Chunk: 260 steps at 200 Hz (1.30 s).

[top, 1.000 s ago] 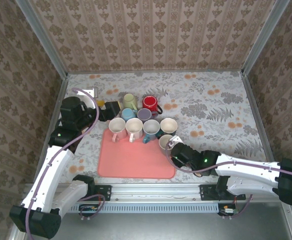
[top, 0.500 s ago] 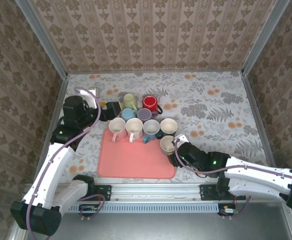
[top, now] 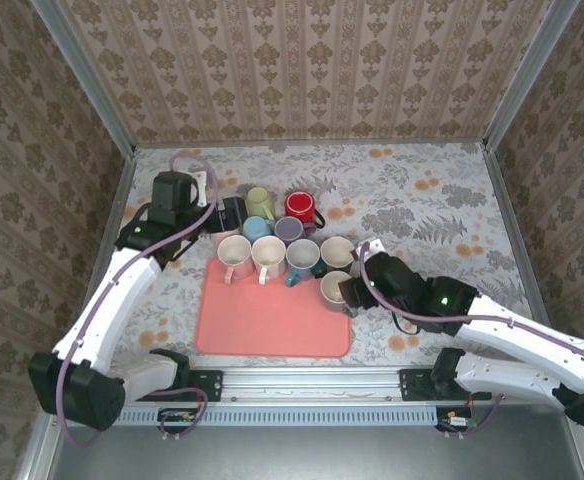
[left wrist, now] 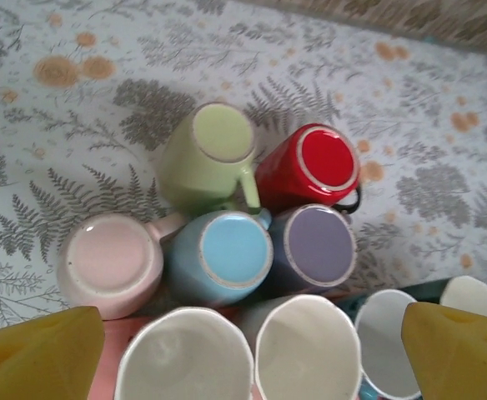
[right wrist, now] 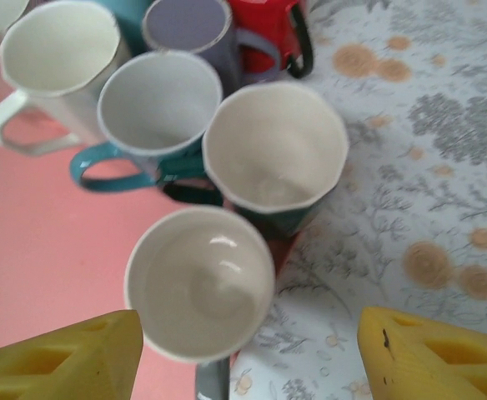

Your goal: Turn the mug right side up

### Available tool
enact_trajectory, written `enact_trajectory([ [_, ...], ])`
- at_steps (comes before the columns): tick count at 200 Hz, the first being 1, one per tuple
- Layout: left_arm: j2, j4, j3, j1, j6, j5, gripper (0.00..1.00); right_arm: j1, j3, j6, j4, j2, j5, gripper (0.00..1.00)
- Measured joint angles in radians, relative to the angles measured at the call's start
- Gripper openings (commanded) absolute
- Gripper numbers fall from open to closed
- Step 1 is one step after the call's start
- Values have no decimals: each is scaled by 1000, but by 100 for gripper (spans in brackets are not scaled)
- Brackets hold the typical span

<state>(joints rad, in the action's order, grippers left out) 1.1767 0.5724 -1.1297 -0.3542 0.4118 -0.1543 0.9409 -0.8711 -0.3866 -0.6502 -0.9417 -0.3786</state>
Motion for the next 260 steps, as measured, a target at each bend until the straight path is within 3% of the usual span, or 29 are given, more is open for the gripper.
enact_trajectory([
  [62, 315, 122, -233, -26, 76, 84, 97, -203, -193, 35, -38, -73, 21, 81],
  [112, 637, 205, -522, -54, 99, 98, 95, -230, -196, 48, -35, -78, 82, 85],
  [156, 891, 350, -820, -83, 75, 219, 97, -248, -162, 70, -33, -55, 108, 89],
  [228, 1041, 397, -879, -83, 97, 211, 92, -261, -113, 83, -28, -14, 125, 90],
  [260, 1086, 395, -879, -76, 128, 176, 81, -261, -100, 89, -9, -13, 127, 89],
])
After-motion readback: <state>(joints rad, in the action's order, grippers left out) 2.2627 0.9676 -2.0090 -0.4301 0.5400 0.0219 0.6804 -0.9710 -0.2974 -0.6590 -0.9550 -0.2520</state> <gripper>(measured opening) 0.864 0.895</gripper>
